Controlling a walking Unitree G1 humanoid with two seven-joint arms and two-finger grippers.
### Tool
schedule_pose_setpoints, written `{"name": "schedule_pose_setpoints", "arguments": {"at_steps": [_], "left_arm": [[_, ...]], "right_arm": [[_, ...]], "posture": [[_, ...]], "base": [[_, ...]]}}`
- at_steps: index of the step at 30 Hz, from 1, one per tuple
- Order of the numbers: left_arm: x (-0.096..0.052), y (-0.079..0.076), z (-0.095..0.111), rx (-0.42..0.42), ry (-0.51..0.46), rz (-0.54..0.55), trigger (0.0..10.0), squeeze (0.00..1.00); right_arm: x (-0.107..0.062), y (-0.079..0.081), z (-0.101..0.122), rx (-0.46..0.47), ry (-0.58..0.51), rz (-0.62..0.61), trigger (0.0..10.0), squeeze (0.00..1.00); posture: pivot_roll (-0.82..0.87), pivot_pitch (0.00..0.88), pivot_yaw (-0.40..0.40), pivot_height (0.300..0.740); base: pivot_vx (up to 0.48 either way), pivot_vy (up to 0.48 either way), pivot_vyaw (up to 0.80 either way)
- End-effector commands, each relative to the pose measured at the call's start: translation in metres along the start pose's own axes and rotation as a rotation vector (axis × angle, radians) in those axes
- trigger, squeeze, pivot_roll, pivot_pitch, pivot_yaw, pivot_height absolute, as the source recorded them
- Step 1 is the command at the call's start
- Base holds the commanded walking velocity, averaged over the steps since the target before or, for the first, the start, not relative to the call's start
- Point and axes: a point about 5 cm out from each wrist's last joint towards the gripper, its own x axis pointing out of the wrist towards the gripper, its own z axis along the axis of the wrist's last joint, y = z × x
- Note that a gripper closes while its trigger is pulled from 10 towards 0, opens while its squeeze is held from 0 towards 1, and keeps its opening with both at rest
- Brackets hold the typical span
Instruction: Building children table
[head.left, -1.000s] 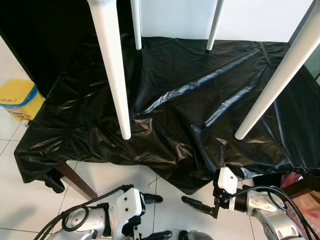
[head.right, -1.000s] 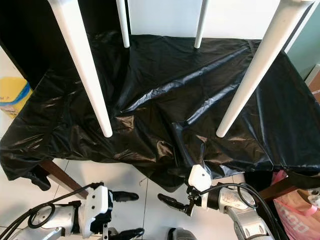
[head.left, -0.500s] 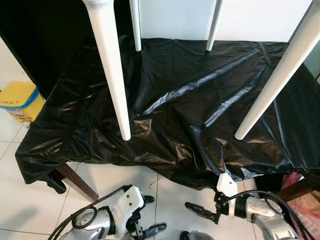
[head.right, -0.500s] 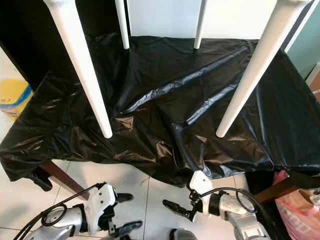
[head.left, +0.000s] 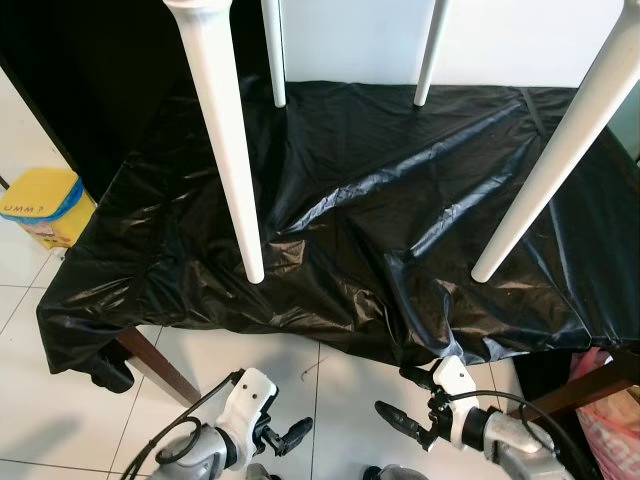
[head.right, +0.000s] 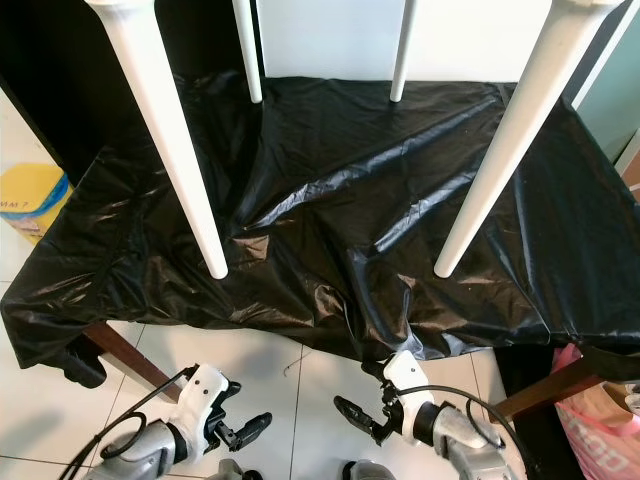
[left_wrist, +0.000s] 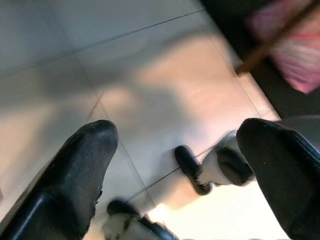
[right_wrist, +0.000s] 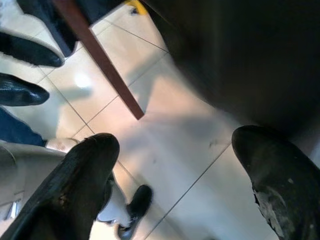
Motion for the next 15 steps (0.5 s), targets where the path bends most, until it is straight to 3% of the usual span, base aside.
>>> {"name": "schedule_pose_setpoints", "arguments": {"at_steps": [1, 8, 10, 15], "left_arm": [[-0.003, 0.008, -0.015, -0.037, 0.045, 0.079, 10.0, 0.0], [0.0, 0.018, -0.03, -0.102, 0.09, 0.212, 10.0, 0.0], [0.001, 0.024, -0.049, -0.188, 0.162, 0.336, 10.0, 0.0], [0.001, 0.026, -0.06, -0.223, 0.212, 0.397, 10.0, 0.0]], "right_arm": [[-0.008, -0.006, -0.014, 0.07, 0.025, -0.08, 10.0, 0.0], [-0.018, -0.014, -0.034, 0.142, 0.087, -0.219, 10.0, 0.0], [-0.027, -0.016, -0.054, 0.21, 0.162, -0.357, 10.0, 0.0], [-0.032, -0.014, -0.067, 0.252, 0.216, -0.446, 10.0, 0.0]], "posture": [[-0.12, 0.094, -0.009, 0.74], [-0.12, 0.089, -0.01, 0.74], [-0.12, 0.08, -0.006, 0.74], [-0.13, 0.075, -0.001, 0.74]], "base": [[0.0, 0.0, 0.0], [0.0, 0.0, 0.0], [0.0, 0.0, 0.0], [0.0, 0.0, 0.0]]}}
